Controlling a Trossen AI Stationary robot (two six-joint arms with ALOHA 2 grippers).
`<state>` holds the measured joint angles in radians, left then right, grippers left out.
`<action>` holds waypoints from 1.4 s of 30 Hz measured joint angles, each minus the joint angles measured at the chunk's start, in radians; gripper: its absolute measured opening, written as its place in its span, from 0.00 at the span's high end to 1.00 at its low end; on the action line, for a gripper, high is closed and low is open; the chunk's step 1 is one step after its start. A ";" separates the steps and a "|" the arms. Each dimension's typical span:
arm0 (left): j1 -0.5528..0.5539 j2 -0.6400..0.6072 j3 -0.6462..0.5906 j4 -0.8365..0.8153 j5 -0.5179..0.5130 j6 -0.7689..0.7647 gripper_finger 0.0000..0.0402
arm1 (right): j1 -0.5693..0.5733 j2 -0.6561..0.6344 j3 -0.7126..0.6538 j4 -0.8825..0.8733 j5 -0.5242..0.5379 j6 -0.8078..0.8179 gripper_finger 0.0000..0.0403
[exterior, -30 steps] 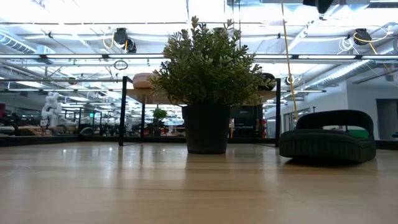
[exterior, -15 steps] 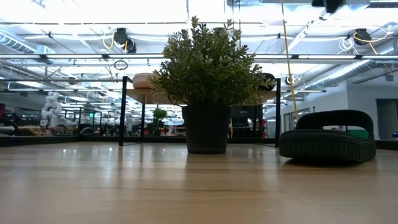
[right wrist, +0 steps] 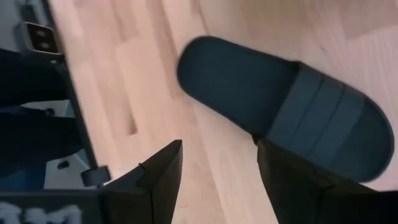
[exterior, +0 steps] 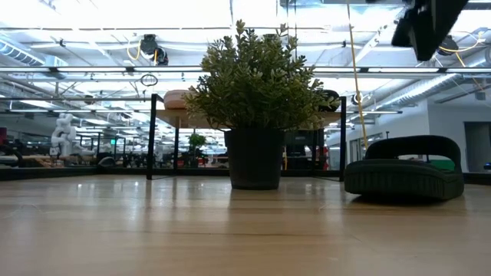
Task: Pick and place slides into the shelf
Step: Put the black slipper on the shelf
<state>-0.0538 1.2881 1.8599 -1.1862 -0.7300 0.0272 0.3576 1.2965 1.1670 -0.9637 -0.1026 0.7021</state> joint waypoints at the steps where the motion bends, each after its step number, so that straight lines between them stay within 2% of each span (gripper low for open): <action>1: 0.000 0.000 0.000 0.000 0.000 0.002 0.36 | 0.000 0.000 -0.013 0.003 0.002 0.012 0.52; 11: 0.000 0.000 0.000 0.000 -0.002 0.031 0.36 | -0.002 0.083 -0.056 0.067 0.018 0.034 0.59; 19: 0.000 0.000 0.000 0.000 -0.002 0.058 0.36 | -0.017 0.176 -0.056 -0.014 -0.012 0.030 0.59; 26: 0.000 0.000 0.000 0.000 -0.003 0.091 0.36 | -0.030 0.215 -0.056 -0.004 0.002 0.059 0.59; 35: 0.000 0.000 0.000 0.000 -0.002 0.123 0.36 | -0.031 0.224 -0.056 -0.032 0.160 0.192 0.59; 42: 0.000 0.000 0.000 0.000 -0.002 0.152 0.36 | -0.030 0.224 -0.111 0.034 0.118 0.255 0.59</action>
<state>-0.0536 1.2881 1.8599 -1.1862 -0.7317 0.1792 0.3276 1.5204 1.0560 -0.9298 0.0151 0.9576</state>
